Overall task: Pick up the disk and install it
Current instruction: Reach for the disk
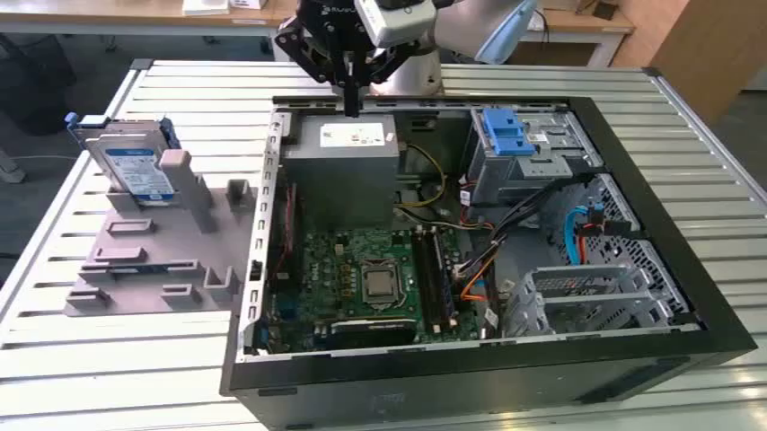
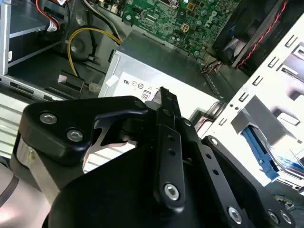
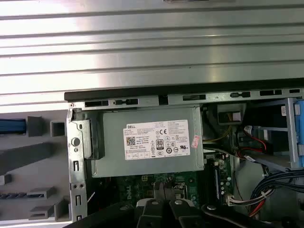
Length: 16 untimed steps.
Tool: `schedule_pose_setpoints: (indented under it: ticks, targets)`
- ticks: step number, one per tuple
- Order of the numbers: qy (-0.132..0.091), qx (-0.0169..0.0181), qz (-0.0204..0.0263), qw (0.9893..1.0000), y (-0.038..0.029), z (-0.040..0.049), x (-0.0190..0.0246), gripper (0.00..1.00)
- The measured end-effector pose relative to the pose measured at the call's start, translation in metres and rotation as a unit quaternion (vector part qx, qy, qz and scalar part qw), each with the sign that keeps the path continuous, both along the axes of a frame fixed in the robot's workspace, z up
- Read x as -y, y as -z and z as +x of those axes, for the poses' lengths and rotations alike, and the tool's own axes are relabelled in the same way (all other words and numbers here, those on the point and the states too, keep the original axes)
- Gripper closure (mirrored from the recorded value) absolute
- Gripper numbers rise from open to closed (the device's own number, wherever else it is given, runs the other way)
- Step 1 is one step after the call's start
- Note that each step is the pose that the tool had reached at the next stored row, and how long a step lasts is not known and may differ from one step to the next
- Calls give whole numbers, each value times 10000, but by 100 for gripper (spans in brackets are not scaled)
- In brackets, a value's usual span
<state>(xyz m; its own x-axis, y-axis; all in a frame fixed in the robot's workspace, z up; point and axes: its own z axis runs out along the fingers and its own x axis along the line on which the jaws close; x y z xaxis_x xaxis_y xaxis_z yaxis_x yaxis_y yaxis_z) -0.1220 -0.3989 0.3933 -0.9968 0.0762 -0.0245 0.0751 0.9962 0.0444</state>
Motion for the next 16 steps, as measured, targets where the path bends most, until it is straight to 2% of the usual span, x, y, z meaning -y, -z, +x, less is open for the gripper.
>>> schedule_pose_setpoints:
  ticks: [8,16]
  targets:
    - [1,0,0,10000,0,-10,0,89]
    - [0,0,0,10000,1,-83,0,89]
